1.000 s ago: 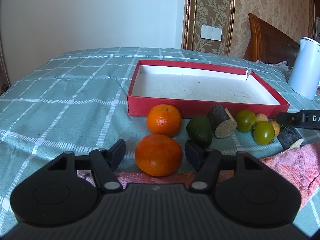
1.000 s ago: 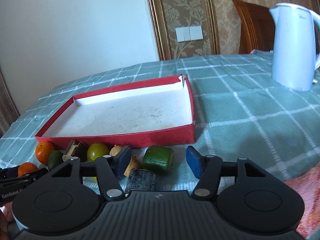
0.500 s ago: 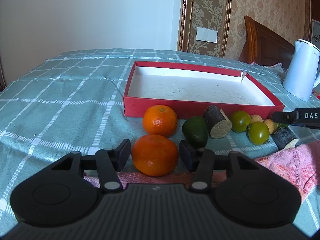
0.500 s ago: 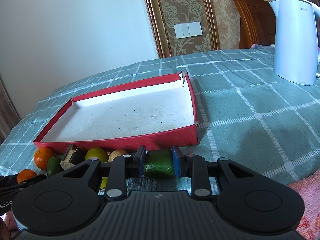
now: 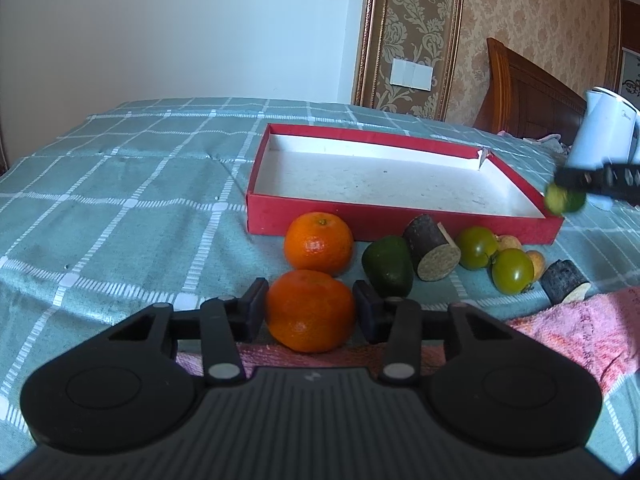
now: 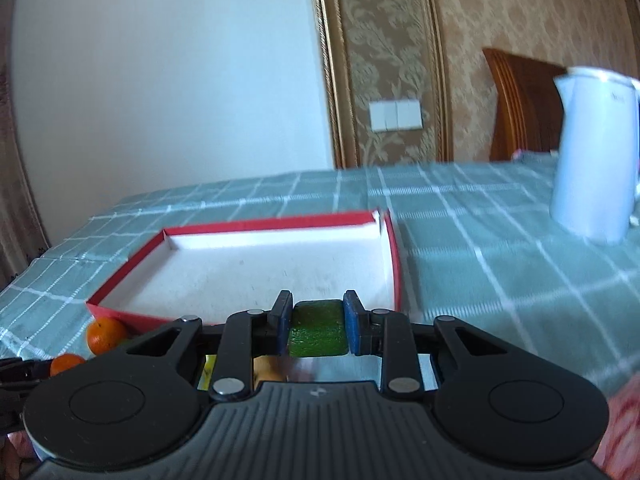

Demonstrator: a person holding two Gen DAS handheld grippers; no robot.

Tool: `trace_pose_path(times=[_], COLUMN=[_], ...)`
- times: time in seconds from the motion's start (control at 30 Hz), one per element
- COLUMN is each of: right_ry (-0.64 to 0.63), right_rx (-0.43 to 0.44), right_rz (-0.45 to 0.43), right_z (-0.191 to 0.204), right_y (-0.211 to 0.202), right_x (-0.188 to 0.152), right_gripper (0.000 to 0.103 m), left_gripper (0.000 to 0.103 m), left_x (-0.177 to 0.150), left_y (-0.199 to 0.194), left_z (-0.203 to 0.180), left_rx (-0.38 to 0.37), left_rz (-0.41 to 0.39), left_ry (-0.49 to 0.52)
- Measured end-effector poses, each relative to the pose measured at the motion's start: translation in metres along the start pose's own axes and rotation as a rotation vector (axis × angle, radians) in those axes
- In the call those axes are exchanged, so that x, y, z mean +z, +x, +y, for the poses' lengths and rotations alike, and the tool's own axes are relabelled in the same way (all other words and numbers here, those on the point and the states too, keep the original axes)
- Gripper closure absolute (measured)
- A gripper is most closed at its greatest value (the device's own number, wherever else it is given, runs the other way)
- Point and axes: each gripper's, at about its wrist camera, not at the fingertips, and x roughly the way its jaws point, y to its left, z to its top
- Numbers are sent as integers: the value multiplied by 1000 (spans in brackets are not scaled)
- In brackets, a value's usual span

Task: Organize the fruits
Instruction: 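Carry the cucumber into the box and open the right gripper while the left gripper grasps a mandarin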

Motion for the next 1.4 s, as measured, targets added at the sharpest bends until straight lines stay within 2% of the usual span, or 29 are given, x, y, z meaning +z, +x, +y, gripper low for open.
trace_pose_path(times=[0.13, 0.3, 0.57, 0.83, 1.13, 1.2, 1.23, 1.27, 1.33, 1.4], right_ry=[-46, -110, -175, -170, -175, -164, -149, -134, -101, -74], right_rx=[-14, -33, -61, -79, -65, -56, -46, -38, -29, -19], right_rz=[-40, -49, 48, 161, 159, 171, 176, 174, 142, 108], right_z=[5, 11, 15, 5, 2, -1, -4, -6, -12, -17], right_y=[15, 45, 106, 147, 151, 152, 151, 148, 138, 123], right_x=[17, 31, 35, 31, 32, 32, 32, 33, 37, 41], right_gripper=[76, 76, 76, 76, 75, 70, 59, 43, 29, 29], left_gripper=[61, 61, 61, 61, 61, 61, 61, 61, 61, 61], left_x=[0, 0, 0, 0, 0, 0, 0, 0, 0, 0], left_y=[0, 0, 0, 0, 0, 0, 0, 0, 0, 0], left_z=[0, 0, 0, -1, -1, -1, 0, 0, 0, 0], left_rx=[-1, -3, -4, -3, -1, -2, -3, -3, -3, -2], left_rz=[0, 0, 0, 1, 2, 2, 2, 2, 2, 2], left_ry=[-1, -2, -2, 1, 4, 2, 1, 1, 2, 2])
